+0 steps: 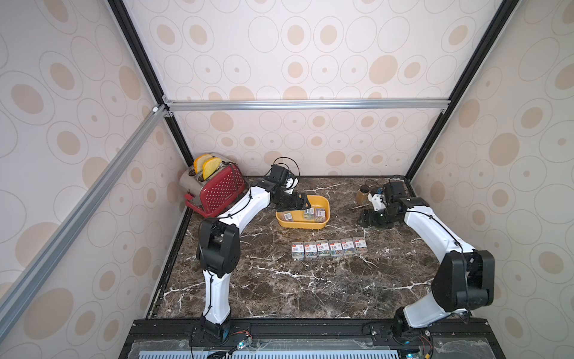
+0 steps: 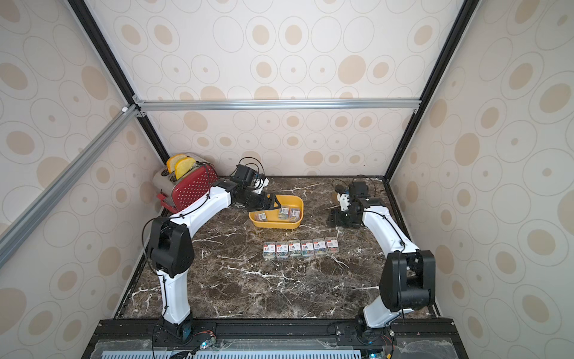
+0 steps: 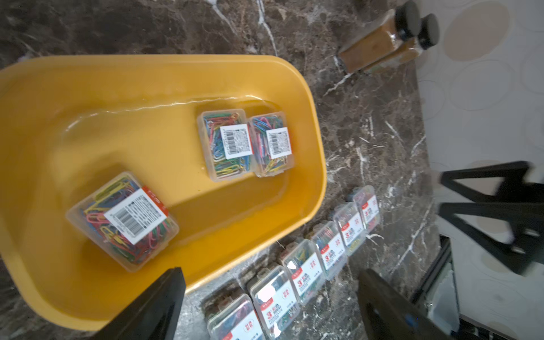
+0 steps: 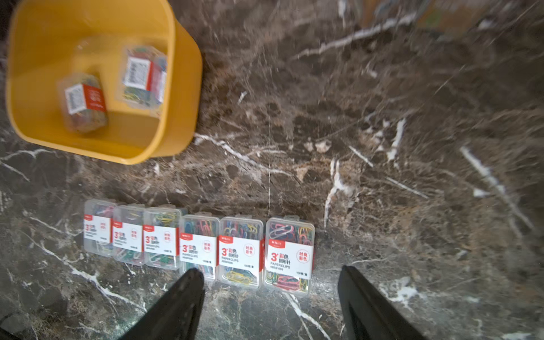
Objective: Take the paper clips out of the storage box
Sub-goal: Pick up the boxed paper clips from the storage box.
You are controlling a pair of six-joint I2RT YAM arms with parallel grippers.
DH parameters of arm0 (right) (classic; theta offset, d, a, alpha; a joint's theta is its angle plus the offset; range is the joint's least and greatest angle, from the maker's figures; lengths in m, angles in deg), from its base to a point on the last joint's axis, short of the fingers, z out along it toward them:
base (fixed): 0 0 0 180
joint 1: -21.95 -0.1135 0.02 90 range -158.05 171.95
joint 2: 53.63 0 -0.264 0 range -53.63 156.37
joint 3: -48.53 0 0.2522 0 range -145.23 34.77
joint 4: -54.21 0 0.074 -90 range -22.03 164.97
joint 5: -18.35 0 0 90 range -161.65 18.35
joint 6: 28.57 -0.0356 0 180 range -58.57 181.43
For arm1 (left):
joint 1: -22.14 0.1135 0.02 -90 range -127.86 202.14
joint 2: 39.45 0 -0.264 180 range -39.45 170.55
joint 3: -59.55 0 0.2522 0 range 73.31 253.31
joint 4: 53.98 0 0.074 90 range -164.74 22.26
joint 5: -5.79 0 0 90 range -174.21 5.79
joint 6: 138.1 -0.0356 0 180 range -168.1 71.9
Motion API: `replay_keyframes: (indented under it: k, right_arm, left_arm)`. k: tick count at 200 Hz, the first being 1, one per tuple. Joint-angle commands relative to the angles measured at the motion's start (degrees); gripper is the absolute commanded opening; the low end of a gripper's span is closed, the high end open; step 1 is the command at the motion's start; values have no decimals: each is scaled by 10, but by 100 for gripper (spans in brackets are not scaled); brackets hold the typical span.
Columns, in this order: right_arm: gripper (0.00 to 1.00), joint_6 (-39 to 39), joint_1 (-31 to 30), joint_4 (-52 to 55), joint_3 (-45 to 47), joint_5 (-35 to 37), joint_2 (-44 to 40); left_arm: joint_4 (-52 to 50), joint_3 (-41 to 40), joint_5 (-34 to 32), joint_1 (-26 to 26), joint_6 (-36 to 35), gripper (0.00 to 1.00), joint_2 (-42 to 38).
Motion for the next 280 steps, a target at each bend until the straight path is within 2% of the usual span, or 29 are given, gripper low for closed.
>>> replay_keyframes:
  k: [1, 39, 62, 98, 170, 182, 214, 231, 238, 253, 265, 280]
  right_arm:
    - [78, 15, -17, 50, -22, 11, -13]
    - [78, 21, -27, 57, -42, 12, -21]
    - [78, 26, -27, 61, -52, 7, -20]
    - [78, 23, -28, 53, -49, -6, -22]
    - [78, 18, -28, 35, -32, -25, -25]
    - [78, 18, -28, 35, -31, -29, -23]
    - [78, 17, -28, 32, -30, -36, -23]
    - [78, 17, -29, 26, -30, -44, -24]
    - [78, 16, -30, 23, -29, -51, -24]
    - [80, 15, -34, 14, -25, -70, -29]
    - [86, 10, -34, -2, -21, -93, -36]
    - [87, -1, -35, -25, -16, -121, -40]
  left_arm:
    - [-56, 78, -82, -22, -42, 91, 54]
    - [-90, 197, -181, -47, -28, 91, 151]
    - [-102, 237, -244, -60, -31, 92, 189]
    - [-104, 264, -277, -67, -31, 93, 232]
    - [-105, 303, -295, -74, -36, 90, 288]
    - [-105, 303, -296, -74, -36, 87, 292]
    - [-104, 300, -299, -74, -38, 69, 287]
    - [-94, 287, -291, -73, -42, 48, 272]
    - [-84, 275, -283, -74, -42, 43, 258]
    - [-80, 266, -268, -74, -45, 40, 231]
    - [-86, 266, -250, -72, -49, 41, 204]
    - [-88, 257, -193, -66, -44, 41, 158]
